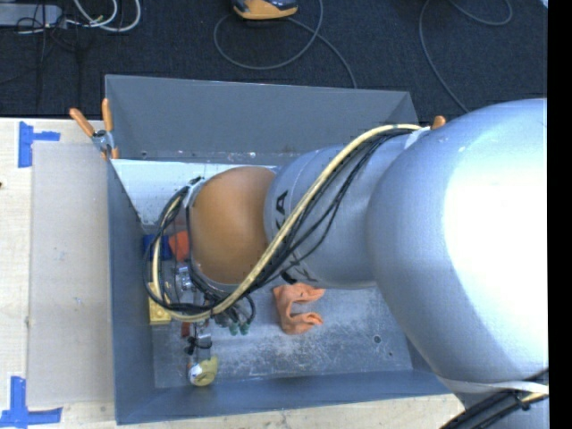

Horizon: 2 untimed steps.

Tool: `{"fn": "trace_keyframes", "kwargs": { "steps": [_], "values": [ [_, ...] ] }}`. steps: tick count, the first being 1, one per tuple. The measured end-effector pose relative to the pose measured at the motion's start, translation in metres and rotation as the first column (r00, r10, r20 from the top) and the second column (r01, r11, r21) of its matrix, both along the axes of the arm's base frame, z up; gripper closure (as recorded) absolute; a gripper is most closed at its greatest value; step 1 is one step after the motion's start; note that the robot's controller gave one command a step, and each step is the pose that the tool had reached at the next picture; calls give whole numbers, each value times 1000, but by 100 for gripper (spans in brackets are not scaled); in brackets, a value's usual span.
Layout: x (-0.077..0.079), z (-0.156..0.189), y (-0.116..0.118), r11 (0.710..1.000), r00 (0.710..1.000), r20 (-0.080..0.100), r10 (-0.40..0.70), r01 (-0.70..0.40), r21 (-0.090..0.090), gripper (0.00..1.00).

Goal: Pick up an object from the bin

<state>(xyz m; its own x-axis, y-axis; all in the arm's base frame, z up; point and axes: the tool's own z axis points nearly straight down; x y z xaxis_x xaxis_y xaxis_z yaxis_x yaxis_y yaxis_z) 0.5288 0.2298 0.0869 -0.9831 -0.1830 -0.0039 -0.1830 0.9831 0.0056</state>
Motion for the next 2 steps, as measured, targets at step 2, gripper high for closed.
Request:
{"fn": "trace_keyframes", "kwargs": {
  "steps": [2],
  "values": [
    [3,2,-18,997,997,-3,-82,82,0,100]
  ]
}}
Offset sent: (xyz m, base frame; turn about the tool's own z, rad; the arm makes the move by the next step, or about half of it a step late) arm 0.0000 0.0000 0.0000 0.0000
